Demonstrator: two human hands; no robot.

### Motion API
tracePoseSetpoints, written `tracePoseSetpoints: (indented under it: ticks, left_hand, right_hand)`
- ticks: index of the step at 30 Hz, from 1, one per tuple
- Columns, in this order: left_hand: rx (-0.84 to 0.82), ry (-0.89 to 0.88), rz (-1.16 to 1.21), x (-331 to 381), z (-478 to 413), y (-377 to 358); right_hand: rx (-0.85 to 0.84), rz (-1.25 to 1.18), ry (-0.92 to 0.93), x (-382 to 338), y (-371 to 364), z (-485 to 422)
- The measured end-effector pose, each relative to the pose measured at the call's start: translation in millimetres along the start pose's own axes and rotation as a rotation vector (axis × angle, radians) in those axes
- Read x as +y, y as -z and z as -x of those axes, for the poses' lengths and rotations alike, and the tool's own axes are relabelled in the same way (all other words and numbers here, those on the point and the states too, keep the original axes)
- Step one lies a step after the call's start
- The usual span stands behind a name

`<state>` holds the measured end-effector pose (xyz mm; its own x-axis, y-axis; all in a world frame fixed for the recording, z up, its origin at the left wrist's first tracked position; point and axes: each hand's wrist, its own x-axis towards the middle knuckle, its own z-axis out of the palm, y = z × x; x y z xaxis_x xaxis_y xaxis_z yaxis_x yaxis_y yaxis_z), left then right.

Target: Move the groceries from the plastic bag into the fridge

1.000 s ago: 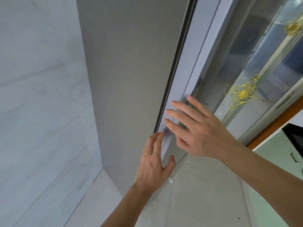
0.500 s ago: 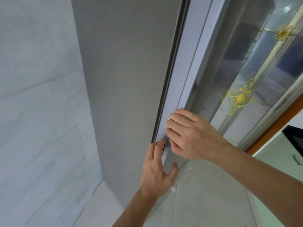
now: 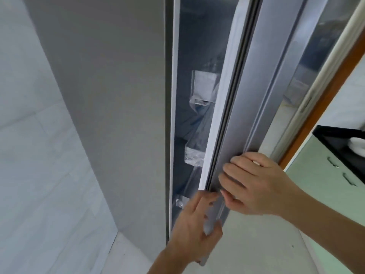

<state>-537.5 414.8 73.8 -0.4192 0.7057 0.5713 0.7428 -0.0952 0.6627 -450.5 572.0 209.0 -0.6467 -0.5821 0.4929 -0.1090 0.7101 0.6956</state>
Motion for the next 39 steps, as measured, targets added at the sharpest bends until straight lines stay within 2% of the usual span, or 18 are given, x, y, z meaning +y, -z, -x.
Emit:
tracePoseSetpoints:
  ticks: [4, 8, 12, 16, 22, 30, 39]
  left_hand:
    - [0.078, -0.081, -0.043, -11, -26, 7]
    - [0.091, -0.115, -0.105, -14, -70, 10]
    - [-0.072, -0.203, -0.229, -13, -115, -7]
    - [-0.252, -0.306, -0.338, -9, -153, -37]
    - [-0.344, -0.413, -0.450, -1, -194, -92]
    - [-0.302, -0.534, -0.472, 19, -234, -167]
    - [-0.281, -0.496, -0.468, 41, -280, -256]
  right_hand:
    - [-0.011, 0.042, -0.126, 0, 23, 26]
    - [-0.012, 0.107, -0.337, 3, 46, 61]
    - [-0.056, 0.133, -0.577, 5, 62, 101]
    - [-0.106, 0.137, -0.730, 4, 67, 132]
    - [-0.203, 0.059, -0.881, 18, 60, 162]
    - [-0.386, 0.026, -0.953, 65, 26, 212]
    - [-0.591, 0.039, -1.046, 119, -8, 270]
